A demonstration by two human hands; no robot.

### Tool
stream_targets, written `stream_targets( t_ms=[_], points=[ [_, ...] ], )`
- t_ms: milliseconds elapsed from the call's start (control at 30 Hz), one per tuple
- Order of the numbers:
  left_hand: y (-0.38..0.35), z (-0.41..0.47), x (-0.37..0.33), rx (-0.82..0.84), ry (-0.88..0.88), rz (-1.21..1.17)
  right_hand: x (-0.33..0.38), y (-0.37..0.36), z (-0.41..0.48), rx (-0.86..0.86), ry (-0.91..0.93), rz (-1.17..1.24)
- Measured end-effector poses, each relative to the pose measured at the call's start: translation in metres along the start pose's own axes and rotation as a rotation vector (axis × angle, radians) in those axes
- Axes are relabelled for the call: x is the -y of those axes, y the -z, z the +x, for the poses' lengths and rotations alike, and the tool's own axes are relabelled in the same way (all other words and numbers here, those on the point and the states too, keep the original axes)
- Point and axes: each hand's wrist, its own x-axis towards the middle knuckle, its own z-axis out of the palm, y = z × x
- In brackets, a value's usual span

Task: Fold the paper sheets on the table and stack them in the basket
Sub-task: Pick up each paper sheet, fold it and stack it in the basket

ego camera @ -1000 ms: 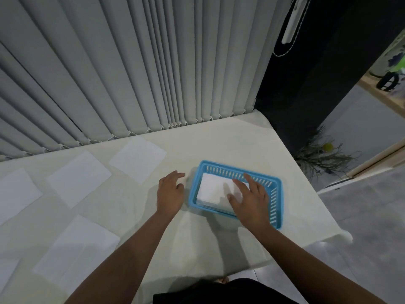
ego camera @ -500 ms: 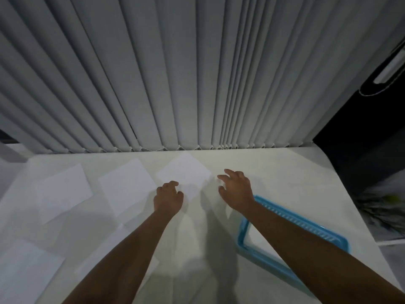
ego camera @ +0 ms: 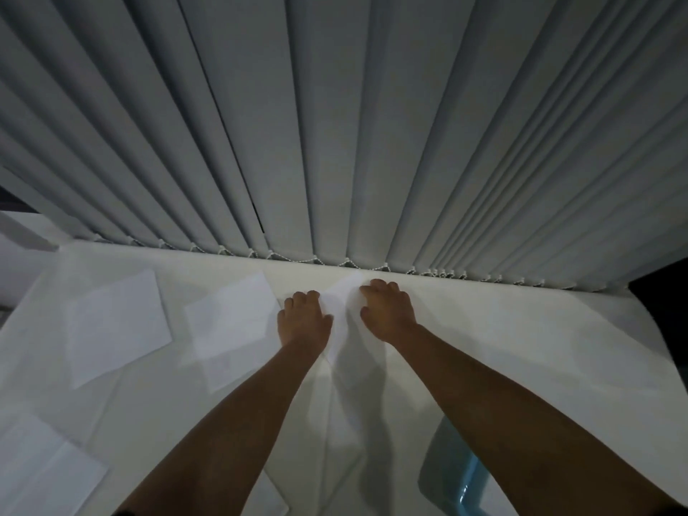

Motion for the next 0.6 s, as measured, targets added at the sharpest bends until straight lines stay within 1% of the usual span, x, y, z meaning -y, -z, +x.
stream_targets(
  t_ms=[67, 133, 200, 267, 333, 400, 433, 500, 533, 600],
  points=[
    [-0.003, 0.003, -0.003, -0.004, 0.012, -0.023, 0.001, -0.002, 0.005, -0.035, -0.006, 0.013],
    [-0.004, 0.007, -0.002, 0.038, 0.034, -0.111, 0.002, -0.002, 0.01, -0.049, -0.005, 0.049],
    [-0.005, 0.012, 0.001, 0.096, 0.064, -0.227, 0.003, 0.001, 0.016, -0.025, -0.009, 0.132],
    [-0.004, 0.015, 0.002, 0.127, 0.051, -0.253, 0.005, 0.006, 0.022, -0.009, -0.02, 0.21],
    [-0.002, 0.014, 0.001, 0.112, -0.024, -0.174, 0.006, 0.011, 0.026, -0.041, 0.004, 0.189],
    [-0.001, 0.01, 0.001, 0.028, -0.139, -0.062, 0.008, 0.017, 0.027, -0.061, 0.06, 0.125],
    [0.0, 0.007, 0.002, -0.018, -0.2, -0.033, 0.009, 0.021, 0.027, -0.041, 0.085, 0.105],
    [0.004, 0.001, 0.005, -0.055, -0.319, -0.048, 0.009, 0.029, 0.027, 0.046, 0.084, 0.11],
    [0.005, -0.003, 0.006, -0.034, -0.362, -0.079, 0.007, 0.032, 0.027, 0.099, 0.067, 0.12],
    [0.01, -0.012, 0.006, 0.044, -0.382, -0.136, 0.003, 0.036, 0.026, 0.2, 0.023, 0.154]
  ],
)
